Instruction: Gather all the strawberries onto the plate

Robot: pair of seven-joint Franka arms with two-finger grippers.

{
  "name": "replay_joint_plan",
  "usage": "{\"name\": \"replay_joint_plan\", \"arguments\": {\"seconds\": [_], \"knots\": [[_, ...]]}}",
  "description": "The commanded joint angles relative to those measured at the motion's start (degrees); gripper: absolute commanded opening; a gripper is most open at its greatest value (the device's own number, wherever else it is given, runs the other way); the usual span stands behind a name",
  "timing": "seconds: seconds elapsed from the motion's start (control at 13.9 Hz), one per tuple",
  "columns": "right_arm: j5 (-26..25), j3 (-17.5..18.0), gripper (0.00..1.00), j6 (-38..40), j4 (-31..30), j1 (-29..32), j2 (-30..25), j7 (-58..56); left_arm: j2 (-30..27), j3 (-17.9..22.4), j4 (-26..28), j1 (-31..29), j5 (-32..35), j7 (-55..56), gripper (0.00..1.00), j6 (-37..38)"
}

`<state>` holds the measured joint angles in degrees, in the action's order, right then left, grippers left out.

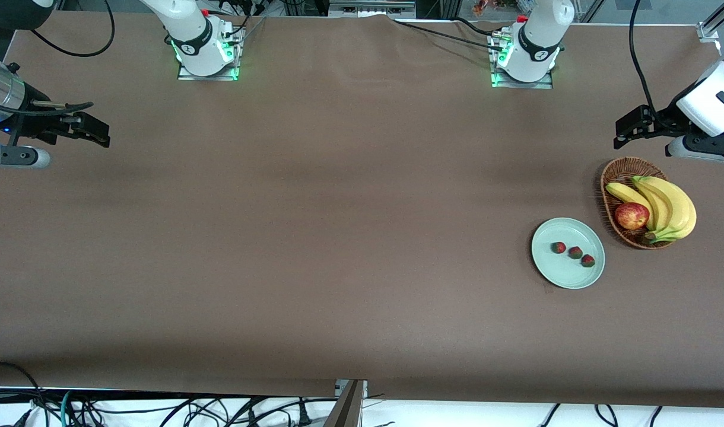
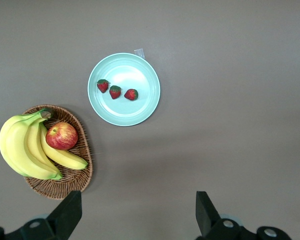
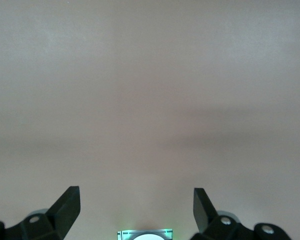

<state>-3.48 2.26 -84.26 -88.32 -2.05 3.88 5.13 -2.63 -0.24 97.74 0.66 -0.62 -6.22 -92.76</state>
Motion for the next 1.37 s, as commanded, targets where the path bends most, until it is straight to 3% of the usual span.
{"name": "replay_joint_plan", "arguments": {"seconds": [0.0,1.29], "knots": [[-0.65,0.73,1.00,0.15,0.70,0.55,0.08,0.85,0.16,-0.02,-1.41,0.22,-0.17,0.33,1.00,1.00],[-0.82,0.64,1.00,0.32,2.10,0.73,1.04,0.50,1.22,-0.02,-2.82,-0.04,-0.78,-0.02,1.00,1.00]]}}
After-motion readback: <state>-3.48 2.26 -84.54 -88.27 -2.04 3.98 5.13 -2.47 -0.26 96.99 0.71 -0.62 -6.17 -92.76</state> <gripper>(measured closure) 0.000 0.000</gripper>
